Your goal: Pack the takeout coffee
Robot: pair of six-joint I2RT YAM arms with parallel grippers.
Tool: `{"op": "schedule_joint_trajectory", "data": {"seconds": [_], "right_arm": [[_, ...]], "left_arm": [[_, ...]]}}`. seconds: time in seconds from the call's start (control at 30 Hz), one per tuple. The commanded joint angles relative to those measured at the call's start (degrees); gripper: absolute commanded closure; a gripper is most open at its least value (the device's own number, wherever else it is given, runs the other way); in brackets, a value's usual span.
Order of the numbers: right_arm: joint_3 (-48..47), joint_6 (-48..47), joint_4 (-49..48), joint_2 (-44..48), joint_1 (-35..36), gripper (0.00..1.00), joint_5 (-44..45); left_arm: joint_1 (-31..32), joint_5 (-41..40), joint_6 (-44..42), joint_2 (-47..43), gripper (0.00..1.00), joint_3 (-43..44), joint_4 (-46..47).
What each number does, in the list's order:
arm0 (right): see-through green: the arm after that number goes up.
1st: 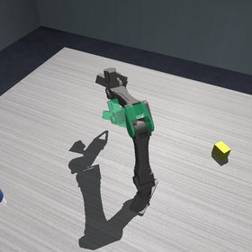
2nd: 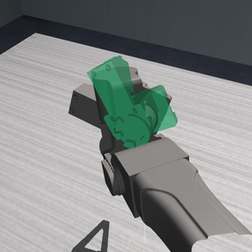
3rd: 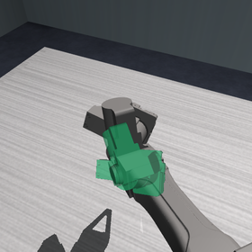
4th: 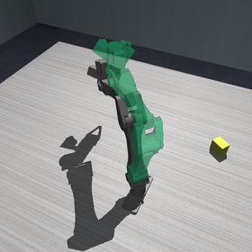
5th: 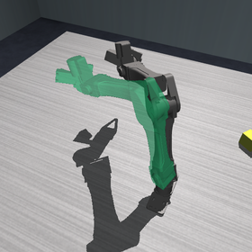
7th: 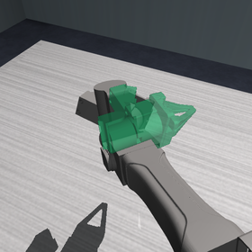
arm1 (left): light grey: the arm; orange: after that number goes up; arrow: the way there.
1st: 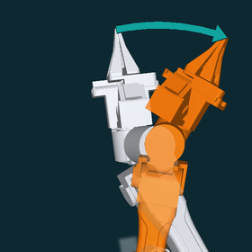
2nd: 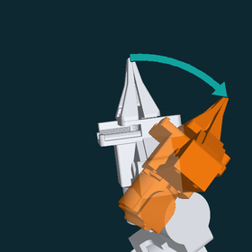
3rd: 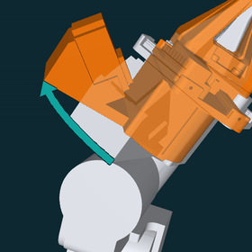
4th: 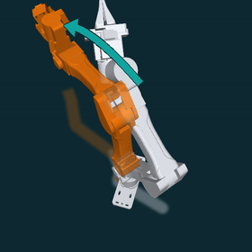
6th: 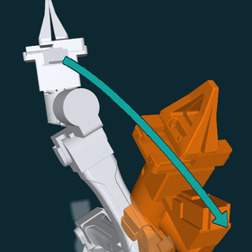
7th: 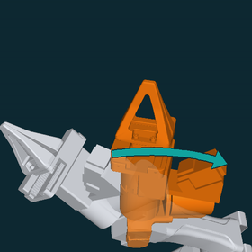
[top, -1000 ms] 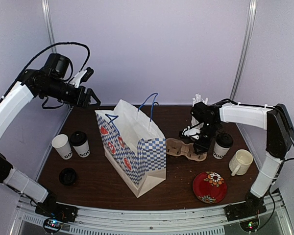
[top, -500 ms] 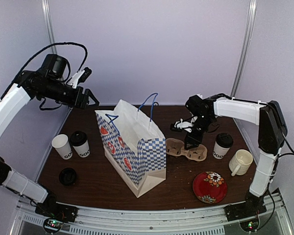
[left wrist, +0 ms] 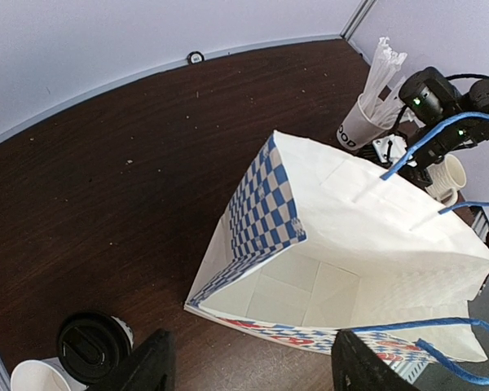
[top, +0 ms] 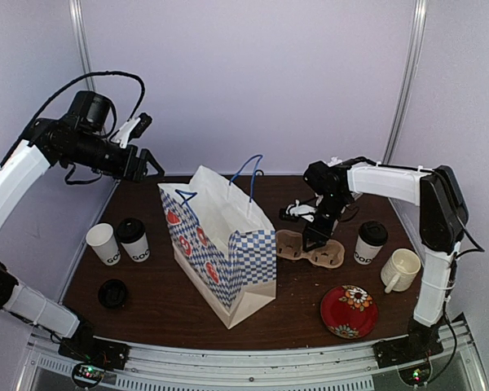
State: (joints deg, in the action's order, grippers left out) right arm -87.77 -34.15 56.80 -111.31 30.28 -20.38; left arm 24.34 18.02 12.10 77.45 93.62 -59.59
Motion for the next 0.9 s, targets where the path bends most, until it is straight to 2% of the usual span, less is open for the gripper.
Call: {"op": "schedule_joint_trajectory", "data": {"seconds": [0.0,0.43,0.87], "right_arm": [[-0.74,0.18,0.95,-1.16,0.74,0.5,-0.18],[-0.94,0.88,-0.14,-2.89,1.4,0.55,1.6],[0.58,0.63,-2.44,1.22,1.62,0.57,2.71]], "left_arm": [[0.18,0.47,0.42,-0.33,0.31,-0.71,2.55],[0.18,0.24,0.48,-0.88,0.31,-1.51,2.55],[0.18,0.51,0.51,-0.81,0.31,-1.25,2.55]]}}
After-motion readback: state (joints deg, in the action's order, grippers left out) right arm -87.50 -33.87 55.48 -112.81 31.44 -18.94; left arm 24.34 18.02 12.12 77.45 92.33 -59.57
